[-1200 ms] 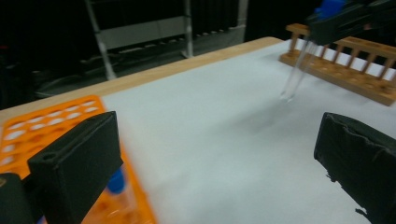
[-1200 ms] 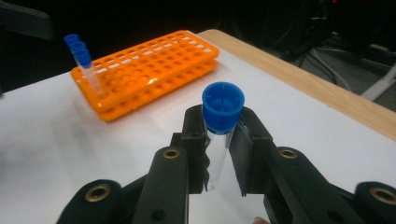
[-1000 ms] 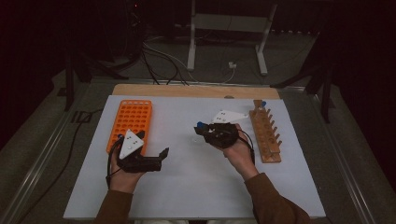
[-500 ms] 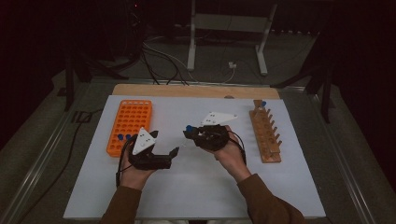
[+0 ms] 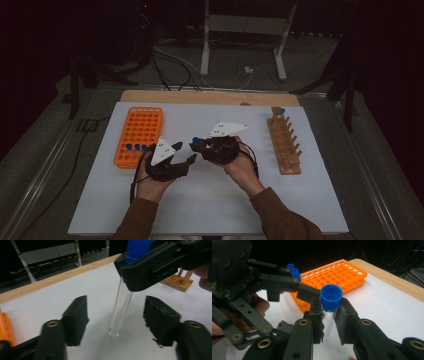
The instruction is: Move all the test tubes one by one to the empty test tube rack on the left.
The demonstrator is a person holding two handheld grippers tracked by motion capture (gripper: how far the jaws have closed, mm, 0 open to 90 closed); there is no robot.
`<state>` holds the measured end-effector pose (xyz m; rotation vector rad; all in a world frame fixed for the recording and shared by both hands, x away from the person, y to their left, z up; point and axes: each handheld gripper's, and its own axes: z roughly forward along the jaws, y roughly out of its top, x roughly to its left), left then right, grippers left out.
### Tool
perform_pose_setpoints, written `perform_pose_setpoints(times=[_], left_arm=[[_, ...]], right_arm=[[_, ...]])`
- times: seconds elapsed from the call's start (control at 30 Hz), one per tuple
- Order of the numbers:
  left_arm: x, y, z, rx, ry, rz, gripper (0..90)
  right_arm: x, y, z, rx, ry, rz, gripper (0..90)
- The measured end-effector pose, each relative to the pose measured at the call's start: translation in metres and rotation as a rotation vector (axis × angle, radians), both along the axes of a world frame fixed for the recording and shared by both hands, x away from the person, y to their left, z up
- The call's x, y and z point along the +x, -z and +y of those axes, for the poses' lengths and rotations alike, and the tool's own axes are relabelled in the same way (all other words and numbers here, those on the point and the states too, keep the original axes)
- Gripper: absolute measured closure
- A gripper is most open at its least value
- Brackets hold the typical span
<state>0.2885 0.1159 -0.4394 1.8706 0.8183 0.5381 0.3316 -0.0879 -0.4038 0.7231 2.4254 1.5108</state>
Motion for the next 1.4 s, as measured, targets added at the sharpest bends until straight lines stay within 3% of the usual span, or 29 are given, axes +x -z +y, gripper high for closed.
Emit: perform_pose_setpoints(times=[0.13,0.33,0.73,0.97,1.23,1.4], left_arm=[[-0.0002,0.0004,-0.0035,0.018,0.015,-0.012,54.6],[-0.0013,0.0009,-0.0068,0.033,0.025,-0.02,65.8],[-0.0026,0.0002,-0.006,0.035,0.031,-0.041,76.0],[-0.0031,0.0009,-0.0064,0.035,0.036,-0.045,77.3],[-0.0019,0.0032,-0.0042,0.036,0.024,-0.031,77.5],[-0.0011,0.0044,-0.002,0.034,0.014,-0.024,77.6]], right_arm=[[-0.0007,-0.0002,0.0008,0.007,-0.013,0.006,76.3],[-0.0011,0.0004,0.0015,0.012,-0.023,0.02,76.3],[-0.001,0.0023,0.0025,0.014,-0.034,0.032,76.3],[-0.001,0.0025,0.002,0.019,-0.034,0.037,76.0],[0.0002,0.0021,-0.0028,0.044,-0.042,0.04,54.8],[-0.0016,0.0015,-0.0045,0.04,-0.034,0.019,40.4]])
